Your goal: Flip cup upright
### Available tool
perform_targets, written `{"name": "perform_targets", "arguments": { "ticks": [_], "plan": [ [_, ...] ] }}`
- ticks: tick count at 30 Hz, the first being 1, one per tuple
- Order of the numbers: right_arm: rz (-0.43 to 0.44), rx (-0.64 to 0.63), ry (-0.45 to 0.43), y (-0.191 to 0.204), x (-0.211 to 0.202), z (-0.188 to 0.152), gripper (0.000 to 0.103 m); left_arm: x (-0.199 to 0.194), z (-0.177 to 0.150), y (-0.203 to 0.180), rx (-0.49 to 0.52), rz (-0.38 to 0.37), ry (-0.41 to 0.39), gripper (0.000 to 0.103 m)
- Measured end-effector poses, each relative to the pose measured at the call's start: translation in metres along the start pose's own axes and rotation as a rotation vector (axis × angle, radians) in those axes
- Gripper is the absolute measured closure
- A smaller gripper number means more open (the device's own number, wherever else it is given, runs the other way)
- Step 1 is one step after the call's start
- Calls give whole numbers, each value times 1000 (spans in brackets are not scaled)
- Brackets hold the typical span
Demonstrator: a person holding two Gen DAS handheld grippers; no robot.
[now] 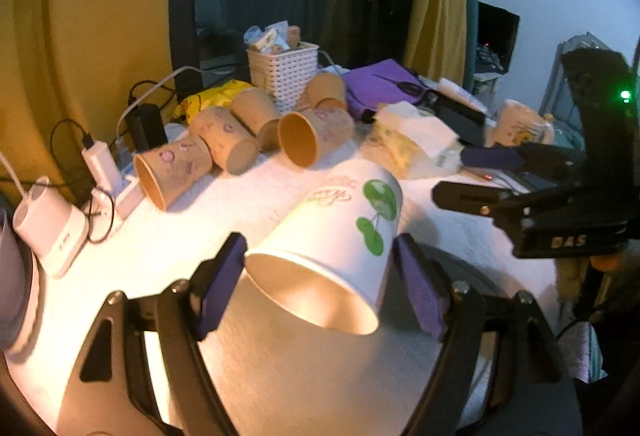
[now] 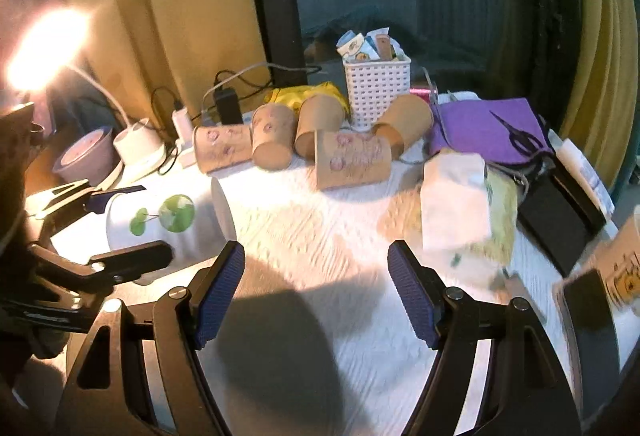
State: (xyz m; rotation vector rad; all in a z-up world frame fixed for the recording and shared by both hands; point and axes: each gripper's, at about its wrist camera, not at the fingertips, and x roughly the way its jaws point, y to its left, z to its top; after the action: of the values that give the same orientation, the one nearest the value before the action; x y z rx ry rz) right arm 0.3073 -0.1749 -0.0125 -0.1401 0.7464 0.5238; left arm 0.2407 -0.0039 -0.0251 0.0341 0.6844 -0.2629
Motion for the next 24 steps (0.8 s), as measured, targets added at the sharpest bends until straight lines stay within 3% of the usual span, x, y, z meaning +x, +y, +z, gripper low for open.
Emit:
{"name": "perform_targets", "arguments": {
  "ticks": [10,18,24],
  "plan": [
    [9,-27,35,18,-32,-41,27,-46,-53,-35,13,-69,-3,26],
    [22,-33,81,28,-39,-69,27,-54,-81,-51,13,-164,24,26],
    [45,-77,108,33,-49,-76,27,-55,-90,-55,58,-188,49,26]
  ]
}}
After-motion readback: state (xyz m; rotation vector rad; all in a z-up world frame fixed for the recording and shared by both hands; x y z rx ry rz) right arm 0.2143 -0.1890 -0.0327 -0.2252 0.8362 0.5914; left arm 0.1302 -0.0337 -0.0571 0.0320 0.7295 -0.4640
